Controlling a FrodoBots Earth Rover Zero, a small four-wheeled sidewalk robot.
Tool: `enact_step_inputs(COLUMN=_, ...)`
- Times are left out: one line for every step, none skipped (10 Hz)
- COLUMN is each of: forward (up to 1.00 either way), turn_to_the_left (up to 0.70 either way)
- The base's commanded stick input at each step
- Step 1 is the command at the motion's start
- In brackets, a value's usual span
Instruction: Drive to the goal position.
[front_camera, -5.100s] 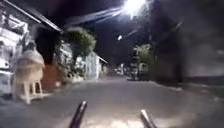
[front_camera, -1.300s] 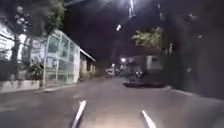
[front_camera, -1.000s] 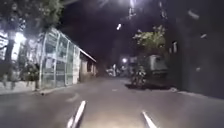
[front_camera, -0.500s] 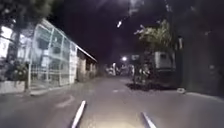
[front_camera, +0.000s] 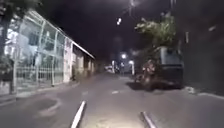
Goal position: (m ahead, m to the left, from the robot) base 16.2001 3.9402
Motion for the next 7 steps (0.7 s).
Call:
enact_step_inputs(forward=1.0, turn_to_the_left=0.02)
enact_step_inputs(forward=1.0, turn_to_the_left=0.02)
enact_step_inputs(forward=1.0, turn_to_the_left=0.02)
enact_step_inputs(forward=1.0, turn_to_the_left=0.01)
enact_step_inputs(forward=1.0, turn_to_the_left=-0.35)
enact_step_inputs(forward=1.0, turn_to_the_left=-0.19)
enact_step_inputs(forward=1.0, turn_to_the_left=0.02)
